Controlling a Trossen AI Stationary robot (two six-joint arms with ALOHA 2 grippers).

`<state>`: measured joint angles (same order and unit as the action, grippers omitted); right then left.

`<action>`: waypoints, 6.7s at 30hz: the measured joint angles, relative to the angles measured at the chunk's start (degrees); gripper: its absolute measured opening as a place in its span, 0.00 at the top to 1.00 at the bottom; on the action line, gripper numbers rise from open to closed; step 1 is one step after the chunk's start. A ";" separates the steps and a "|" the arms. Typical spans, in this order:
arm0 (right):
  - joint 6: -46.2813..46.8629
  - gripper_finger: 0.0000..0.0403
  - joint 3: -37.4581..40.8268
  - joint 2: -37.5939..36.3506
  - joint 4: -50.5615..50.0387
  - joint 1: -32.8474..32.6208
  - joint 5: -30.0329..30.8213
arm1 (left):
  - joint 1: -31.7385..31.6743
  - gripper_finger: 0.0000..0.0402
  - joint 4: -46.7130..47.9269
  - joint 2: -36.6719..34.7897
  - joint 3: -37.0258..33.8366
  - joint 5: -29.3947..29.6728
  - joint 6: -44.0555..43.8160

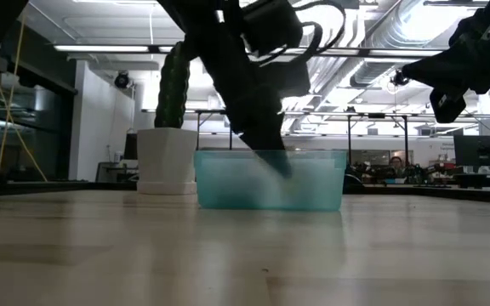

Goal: Pick and place pill bottles into a basket
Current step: Put the yellow pill bottle into the blue bin, then return to Home Position

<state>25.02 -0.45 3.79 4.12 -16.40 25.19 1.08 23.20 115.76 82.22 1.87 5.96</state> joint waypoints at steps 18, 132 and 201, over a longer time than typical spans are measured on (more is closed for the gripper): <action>0.00 1.00 0.00 0.00 0.00 0.00 -0.02 | 0.02 0.44 1.02 0.70 0.18 -0.44 -0.29; -17.28 1.00 -0.02 0.00 1.43 19.90 -25.66 | 3.62 0.94 -27.05 -115.01 -81.62 7.81 -6.56; -19.06 1.00 -0.02 -0.07 -2.97 19.28 -26.01 | -9.70 0.89 -23.67 -113.75 -81.62 -2.46 -6.23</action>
<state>5.96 -0.47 3.73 1.15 2.87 -0.82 -8.62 -0.46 2.02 0.60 -0.59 -0.27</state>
